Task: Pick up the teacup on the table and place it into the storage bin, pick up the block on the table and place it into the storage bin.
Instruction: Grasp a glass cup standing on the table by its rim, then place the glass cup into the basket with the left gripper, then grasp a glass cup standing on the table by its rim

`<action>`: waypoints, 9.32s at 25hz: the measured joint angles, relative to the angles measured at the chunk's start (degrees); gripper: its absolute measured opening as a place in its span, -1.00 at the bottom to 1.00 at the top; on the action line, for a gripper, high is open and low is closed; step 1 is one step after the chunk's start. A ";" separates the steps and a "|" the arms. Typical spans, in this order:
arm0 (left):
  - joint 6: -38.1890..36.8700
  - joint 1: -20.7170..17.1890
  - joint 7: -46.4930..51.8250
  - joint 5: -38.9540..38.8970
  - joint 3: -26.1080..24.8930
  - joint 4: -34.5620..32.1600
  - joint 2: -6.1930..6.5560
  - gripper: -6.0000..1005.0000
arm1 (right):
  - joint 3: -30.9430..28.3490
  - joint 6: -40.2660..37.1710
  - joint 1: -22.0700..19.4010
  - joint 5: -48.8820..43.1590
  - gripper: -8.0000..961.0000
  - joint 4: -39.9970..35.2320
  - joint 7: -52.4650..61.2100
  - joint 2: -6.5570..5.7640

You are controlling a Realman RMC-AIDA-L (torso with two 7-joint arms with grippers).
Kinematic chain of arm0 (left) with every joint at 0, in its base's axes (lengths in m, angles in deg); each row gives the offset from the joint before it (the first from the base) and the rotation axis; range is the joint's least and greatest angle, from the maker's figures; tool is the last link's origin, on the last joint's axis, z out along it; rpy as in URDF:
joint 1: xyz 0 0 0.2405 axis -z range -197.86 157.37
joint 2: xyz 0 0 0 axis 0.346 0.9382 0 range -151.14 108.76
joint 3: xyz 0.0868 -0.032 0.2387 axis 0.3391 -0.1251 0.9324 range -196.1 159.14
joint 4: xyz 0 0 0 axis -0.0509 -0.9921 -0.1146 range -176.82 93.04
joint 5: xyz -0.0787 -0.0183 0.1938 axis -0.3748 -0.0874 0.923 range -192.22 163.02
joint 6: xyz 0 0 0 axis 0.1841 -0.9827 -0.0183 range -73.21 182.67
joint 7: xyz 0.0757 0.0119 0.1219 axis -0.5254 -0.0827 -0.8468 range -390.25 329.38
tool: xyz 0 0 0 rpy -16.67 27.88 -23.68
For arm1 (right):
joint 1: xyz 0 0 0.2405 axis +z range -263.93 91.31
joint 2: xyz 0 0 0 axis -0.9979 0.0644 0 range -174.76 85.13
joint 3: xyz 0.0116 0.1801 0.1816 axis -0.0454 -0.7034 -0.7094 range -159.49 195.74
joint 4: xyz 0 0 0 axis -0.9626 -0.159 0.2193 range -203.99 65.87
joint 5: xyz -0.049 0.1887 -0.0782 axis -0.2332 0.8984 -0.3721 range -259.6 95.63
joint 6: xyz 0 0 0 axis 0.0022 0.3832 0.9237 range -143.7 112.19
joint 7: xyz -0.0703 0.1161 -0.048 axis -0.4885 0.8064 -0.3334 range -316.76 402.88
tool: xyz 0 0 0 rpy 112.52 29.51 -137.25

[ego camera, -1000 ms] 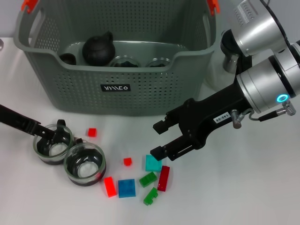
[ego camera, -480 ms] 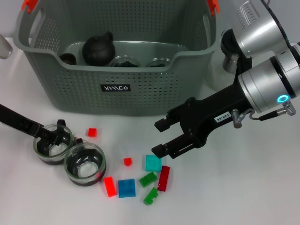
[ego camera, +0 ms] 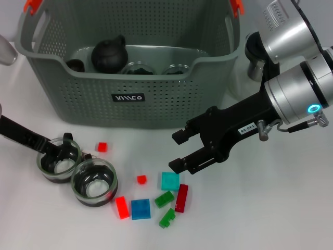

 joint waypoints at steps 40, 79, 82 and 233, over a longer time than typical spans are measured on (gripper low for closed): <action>1.80 1.07 0.93 1.82 0.44 -3.80 0.80 -0.90 | -1.79 -0.24 -0.35 0.36 0.60 -0.38 -1.39 0.00; -9.61 10.67 -3.69 -31.73 -13.85 -9.17 14.64 -0.88 | -10.06 -12.74 -1.48 -0.84 0.60 4.25 -2.93 -5.34; -5.64 11.94 -4.36 -31.73 -12.54 -9.75 13.76 -0.87 | -11.14 -15.02 -1.80 -0.85 0.60 4.93 -2.56 -6.60; -24.11 -8.01 4.15 -19.50 0.21 39.08 -7.31 0.53 | -16.03 -12.09 -2.48 -2.53 0.58 8.36 -7.07 -4.60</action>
